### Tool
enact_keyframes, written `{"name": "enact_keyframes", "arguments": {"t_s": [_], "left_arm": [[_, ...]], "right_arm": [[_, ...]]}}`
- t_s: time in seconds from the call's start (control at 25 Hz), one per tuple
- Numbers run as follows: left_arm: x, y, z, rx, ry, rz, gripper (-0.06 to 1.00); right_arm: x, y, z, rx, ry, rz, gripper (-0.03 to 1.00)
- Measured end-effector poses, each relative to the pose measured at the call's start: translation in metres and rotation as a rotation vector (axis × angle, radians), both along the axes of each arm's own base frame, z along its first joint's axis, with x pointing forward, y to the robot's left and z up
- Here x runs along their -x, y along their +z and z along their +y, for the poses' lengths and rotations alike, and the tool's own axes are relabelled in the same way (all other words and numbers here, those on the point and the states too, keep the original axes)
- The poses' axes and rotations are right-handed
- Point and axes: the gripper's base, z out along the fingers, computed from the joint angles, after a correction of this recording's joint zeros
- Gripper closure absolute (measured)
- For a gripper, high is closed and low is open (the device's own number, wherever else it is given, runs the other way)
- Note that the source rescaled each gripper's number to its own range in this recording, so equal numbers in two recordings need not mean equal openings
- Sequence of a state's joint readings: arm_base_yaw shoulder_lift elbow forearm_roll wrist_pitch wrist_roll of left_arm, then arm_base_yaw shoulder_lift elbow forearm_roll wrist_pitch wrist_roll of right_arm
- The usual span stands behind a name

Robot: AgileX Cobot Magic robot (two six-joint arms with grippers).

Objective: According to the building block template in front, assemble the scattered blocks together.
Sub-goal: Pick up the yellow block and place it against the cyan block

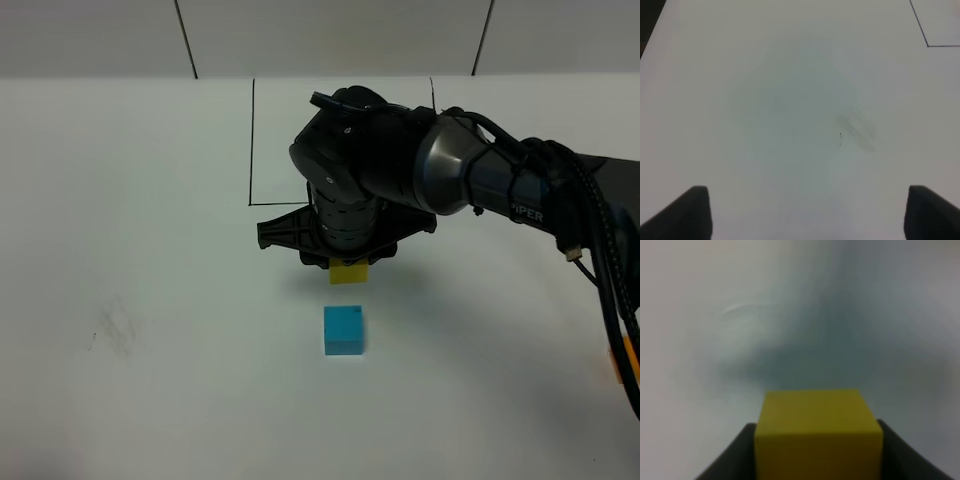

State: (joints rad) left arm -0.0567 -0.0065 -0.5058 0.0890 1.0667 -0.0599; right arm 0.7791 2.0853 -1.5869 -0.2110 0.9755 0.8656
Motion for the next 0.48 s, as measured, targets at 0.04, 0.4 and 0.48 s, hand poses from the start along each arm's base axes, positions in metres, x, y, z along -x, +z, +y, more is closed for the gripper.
{"name": "enact_keyframes", "arguments": {"t_s": [0.04, 0.4, 0.48], "left_arm": [[0.0, 0.0, 0.0, -0.001, 0.0, 0.0, 0.29], [0.0, 0.0, 0.0, -0.001, 0.0, 0.0, 0.29], [0.0, 0.0, 0.0, -0.001, 0.0, 0.0, 0.29]], "right_arm": [[0.001, 0.0, 0.001, -0.001, -0.004, 0.001, 0.71], [0.003, -0.007, 0.004, -0.002, -0.057, 0.013, 0.71], [0.002, -0.012, 0.004, 0.005, -0.062, 0.023, 0.71]]}}
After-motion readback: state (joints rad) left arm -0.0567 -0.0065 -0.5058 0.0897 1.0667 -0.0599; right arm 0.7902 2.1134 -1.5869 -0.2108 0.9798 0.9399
